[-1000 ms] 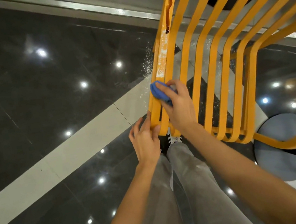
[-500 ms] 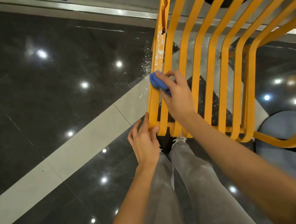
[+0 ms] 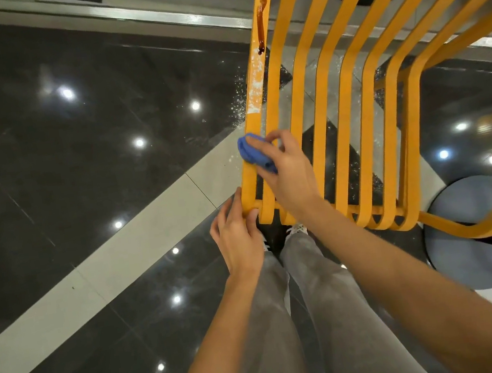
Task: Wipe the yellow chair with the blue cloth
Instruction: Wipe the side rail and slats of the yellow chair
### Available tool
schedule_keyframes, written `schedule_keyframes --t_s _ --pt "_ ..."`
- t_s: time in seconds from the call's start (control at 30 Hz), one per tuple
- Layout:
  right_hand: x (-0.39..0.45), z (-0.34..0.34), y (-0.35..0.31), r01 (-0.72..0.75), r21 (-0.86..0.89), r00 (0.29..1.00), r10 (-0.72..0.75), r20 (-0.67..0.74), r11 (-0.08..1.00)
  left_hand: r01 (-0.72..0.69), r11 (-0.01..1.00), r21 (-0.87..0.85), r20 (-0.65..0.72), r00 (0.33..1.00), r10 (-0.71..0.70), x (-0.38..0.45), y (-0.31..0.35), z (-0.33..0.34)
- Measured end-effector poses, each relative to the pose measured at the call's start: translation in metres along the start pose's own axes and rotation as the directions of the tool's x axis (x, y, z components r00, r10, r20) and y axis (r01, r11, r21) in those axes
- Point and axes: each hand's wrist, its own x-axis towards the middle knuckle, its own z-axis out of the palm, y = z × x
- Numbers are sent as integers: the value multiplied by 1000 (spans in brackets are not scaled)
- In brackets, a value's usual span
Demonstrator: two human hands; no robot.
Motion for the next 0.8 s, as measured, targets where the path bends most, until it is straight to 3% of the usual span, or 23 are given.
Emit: schedule_keyframes --t_s 0.13,0.3,0.5,0.7,0.8 --pt "13 -1 -1 -36 -4 999 36 -25 999 20 1000 11 10 1000 -20 -1 3 -1" --pt "-29 -1 -1 44 11 996 -44 83 999 -1 1000 -7 15 1000 1 0 9 -6" --pt "10 -5 -6 -29 6 999 29 20 1000 45 999 8 52 998 -45 1 15 -12" --pt "-15 -17 1 52 76 991 -61 119 996 29 999 -30 72 997 -27 13 28 -16" --pt "9 -36 8 116 109 993 -114 -26 987 43 998 -46 16 999 -43 25 48 -14"
